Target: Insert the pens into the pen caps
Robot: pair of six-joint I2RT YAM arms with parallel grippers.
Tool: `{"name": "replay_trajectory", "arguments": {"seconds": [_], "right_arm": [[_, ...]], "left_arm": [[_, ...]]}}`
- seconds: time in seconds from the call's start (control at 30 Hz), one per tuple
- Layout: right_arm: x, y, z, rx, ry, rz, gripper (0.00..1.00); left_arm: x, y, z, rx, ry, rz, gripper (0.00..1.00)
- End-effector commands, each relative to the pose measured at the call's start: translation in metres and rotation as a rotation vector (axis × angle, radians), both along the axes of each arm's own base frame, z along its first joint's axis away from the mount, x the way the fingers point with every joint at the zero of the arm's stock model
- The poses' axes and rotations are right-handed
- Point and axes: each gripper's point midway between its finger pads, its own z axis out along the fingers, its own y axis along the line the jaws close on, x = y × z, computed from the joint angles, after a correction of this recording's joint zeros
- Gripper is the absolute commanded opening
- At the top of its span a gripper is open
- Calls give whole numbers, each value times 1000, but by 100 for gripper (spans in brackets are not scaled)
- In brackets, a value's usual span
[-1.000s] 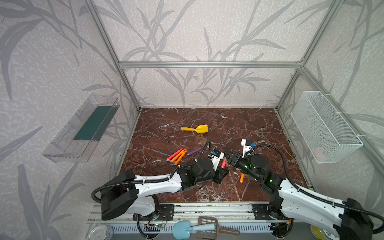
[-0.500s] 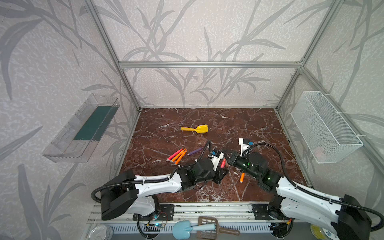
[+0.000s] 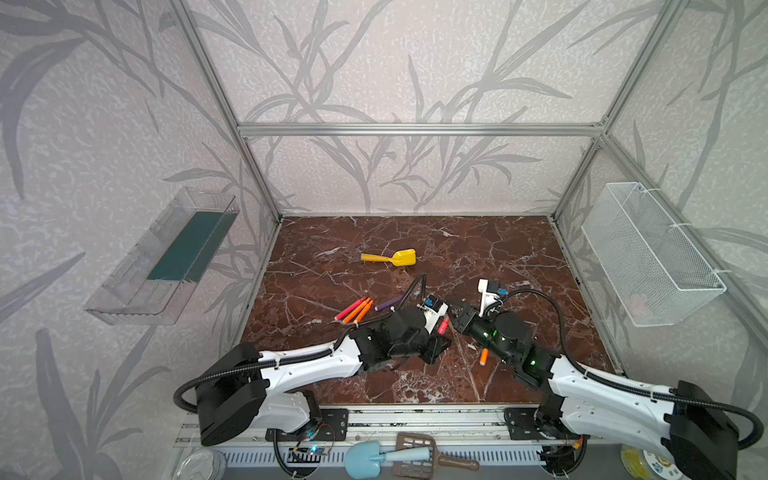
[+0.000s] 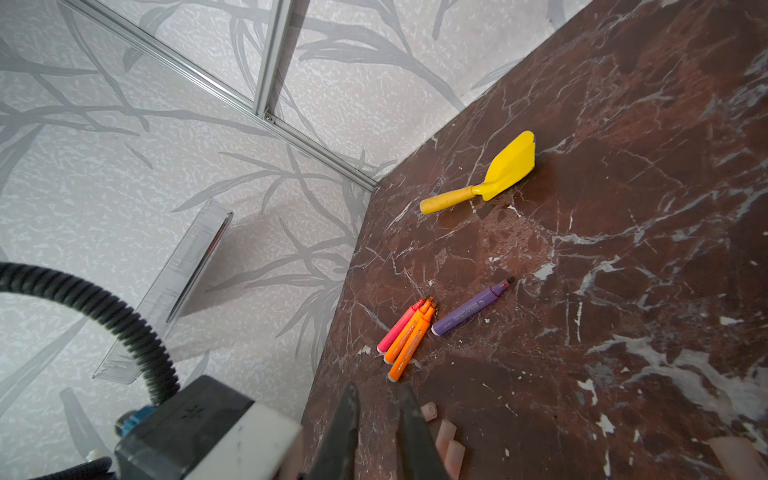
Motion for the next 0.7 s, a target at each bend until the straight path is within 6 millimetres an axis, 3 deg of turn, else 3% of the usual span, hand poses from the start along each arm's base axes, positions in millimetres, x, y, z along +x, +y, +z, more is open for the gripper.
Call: {"name": "replay_trajectory", "arguments": {"seconds": [0.0, 0.13, 0.33, 0.67], "right_arm": [[-58, 34, -34, -111, 40, 262, 0], [-71, 42, -40, -139, 101, 268, 0], [-82, 56, -45, -97, 132, 315, 0], [-82, 46, -34, -84, -18, 301, 0]], "left_arm": [[67, 17, 76, -111, -208, 262, 0], [81, 32, 85, -42, -275, 348, 0], [83, 35, 95, -61, -306, 358, 0], [65, 29, 104, -284, -188, 214, 0]]}}
